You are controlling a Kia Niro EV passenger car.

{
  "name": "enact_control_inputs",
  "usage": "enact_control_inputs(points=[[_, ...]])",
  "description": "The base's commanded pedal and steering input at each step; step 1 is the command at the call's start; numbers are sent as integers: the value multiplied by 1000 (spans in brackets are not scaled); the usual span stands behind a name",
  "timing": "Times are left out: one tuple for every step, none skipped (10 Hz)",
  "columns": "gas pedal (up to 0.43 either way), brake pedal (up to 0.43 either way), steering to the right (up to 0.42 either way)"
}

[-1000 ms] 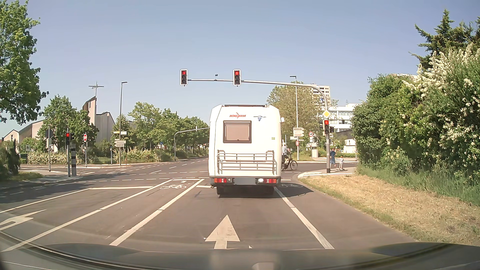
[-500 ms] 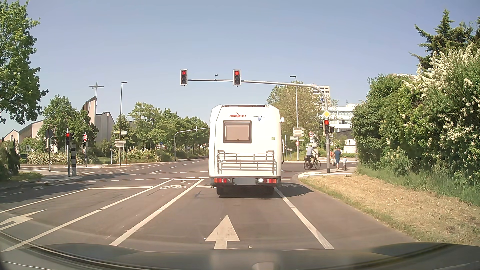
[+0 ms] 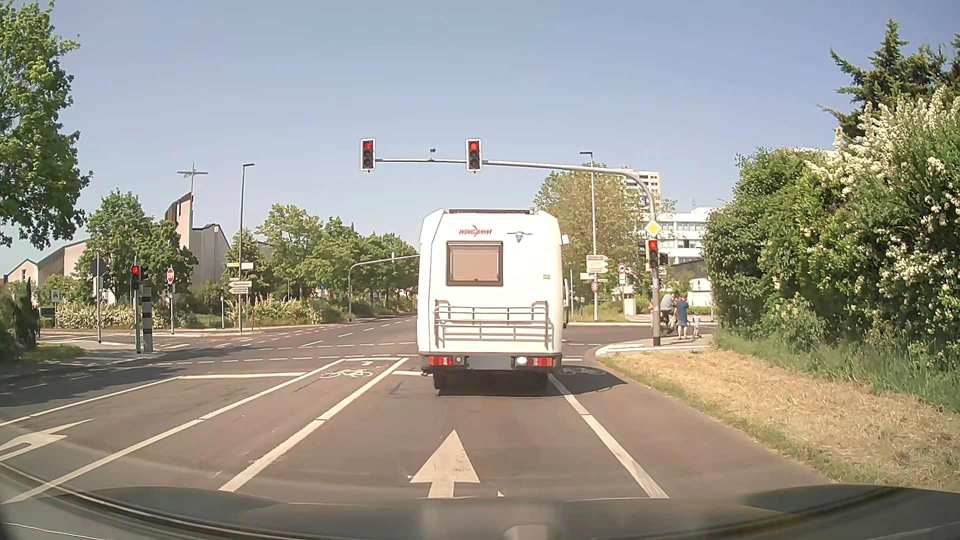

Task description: Follow the waypoints while adhering to traffic rules and regulations

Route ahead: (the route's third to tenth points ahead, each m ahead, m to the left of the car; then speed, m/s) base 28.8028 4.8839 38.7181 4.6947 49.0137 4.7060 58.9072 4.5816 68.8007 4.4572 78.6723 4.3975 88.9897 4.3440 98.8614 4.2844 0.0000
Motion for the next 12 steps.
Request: enact_control_inputs(points=[[0,293,5],[0,293,5],[0,299,5],[0,293,5],[0,293,5],[0,299,5],[0,293,5],[0,293,5],[0,293,5],[0,293,5],[0,293,5],[0,293,5]])
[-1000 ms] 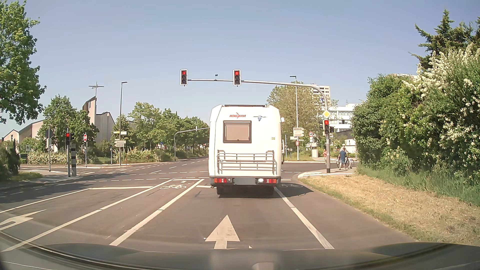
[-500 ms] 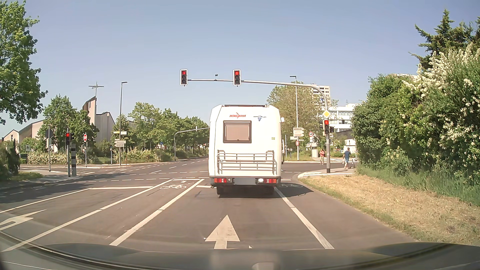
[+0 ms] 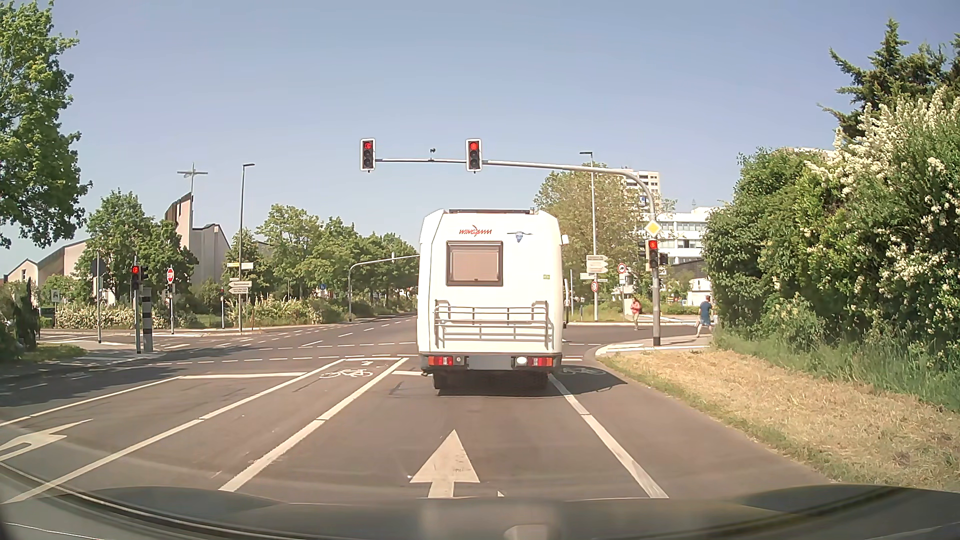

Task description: Follow the waypoints while adhering to traffic rules and regulations

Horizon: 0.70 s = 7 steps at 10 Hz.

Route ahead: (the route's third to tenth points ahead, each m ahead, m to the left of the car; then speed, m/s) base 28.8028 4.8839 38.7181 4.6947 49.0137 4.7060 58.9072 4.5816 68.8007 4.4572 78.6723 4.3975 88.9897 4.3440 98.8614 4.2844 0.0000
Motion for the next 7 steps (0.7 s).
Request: enact_control_inputs(points=[[0,299,5],[0,293,5],[0,293,5],[0,293,5],[0,293,5],[0,299,5],[0,293,5]])
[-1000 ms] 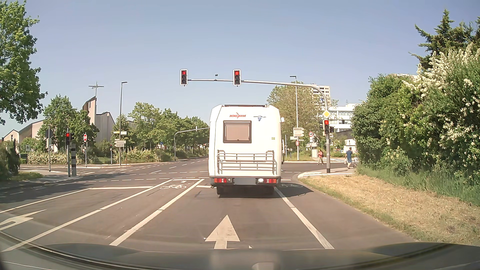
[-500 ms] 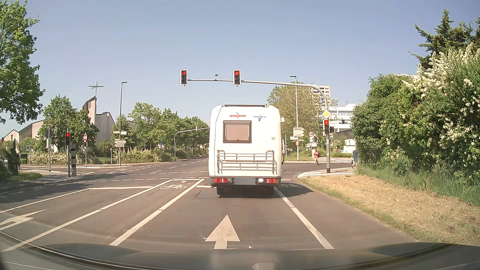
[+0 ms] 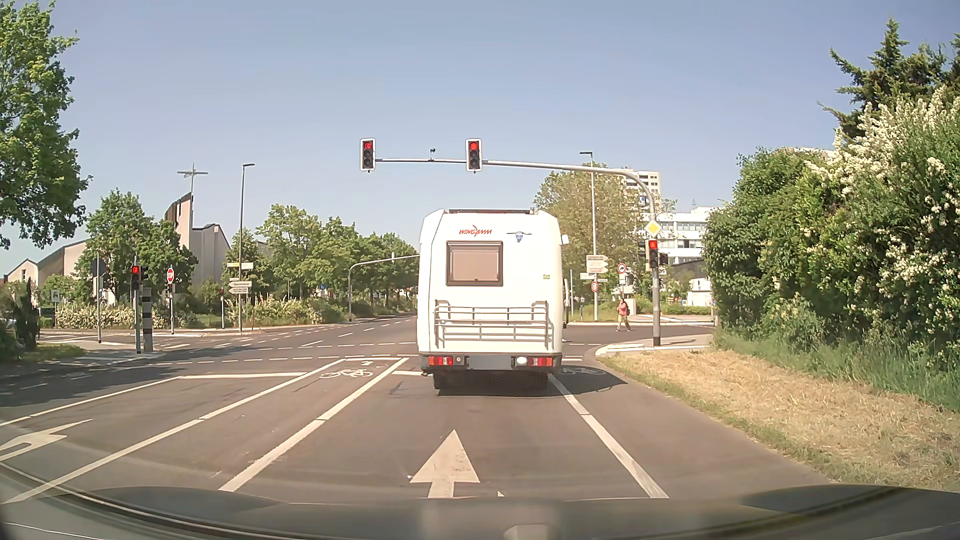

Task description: Follow the waypoints while adhering to traffic rules and regulations

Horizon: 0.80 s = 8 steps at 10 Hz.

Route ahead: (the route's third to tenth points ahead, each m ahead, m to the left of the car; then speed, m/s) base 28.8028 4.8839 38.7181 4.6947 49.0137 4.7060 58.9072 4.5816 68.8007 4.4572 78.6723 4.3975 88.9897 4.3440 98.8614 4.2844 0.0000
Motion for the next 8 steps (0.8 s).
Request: enact_control_inputs(points=[[0,293,5],[0,293,5],[0,293,5],[0,293,5],[0,293,5],[0,299,5],[0,293,5],[0,293,5]])
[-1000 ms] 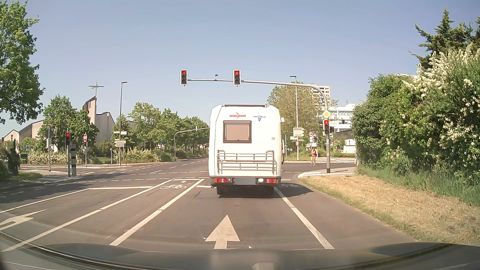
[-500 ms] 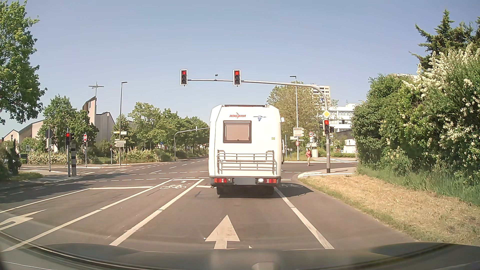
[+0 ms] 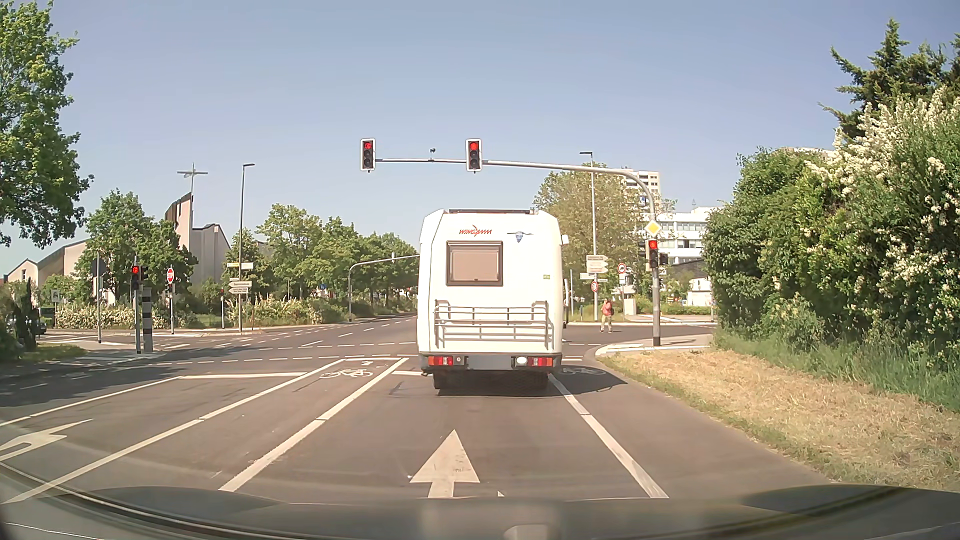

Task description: Follow the waypoints while adhering to traffic rules and regulations

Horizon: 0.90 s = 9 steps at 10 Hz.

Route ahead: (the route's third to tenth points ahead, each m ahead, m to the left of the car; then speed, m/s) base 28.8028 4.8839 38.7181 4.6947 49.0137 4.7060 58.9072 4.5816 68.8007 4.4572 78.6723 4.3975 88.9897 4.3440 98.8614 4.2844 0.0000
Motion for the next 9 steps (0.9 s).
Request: enact_control_inputs(points=[[0,299,5],[0,293,5],[0,299,5],[0,293,5],[0,299,5],[0,299,5],[0,299,5],[0,293,5],[0,293,5]])
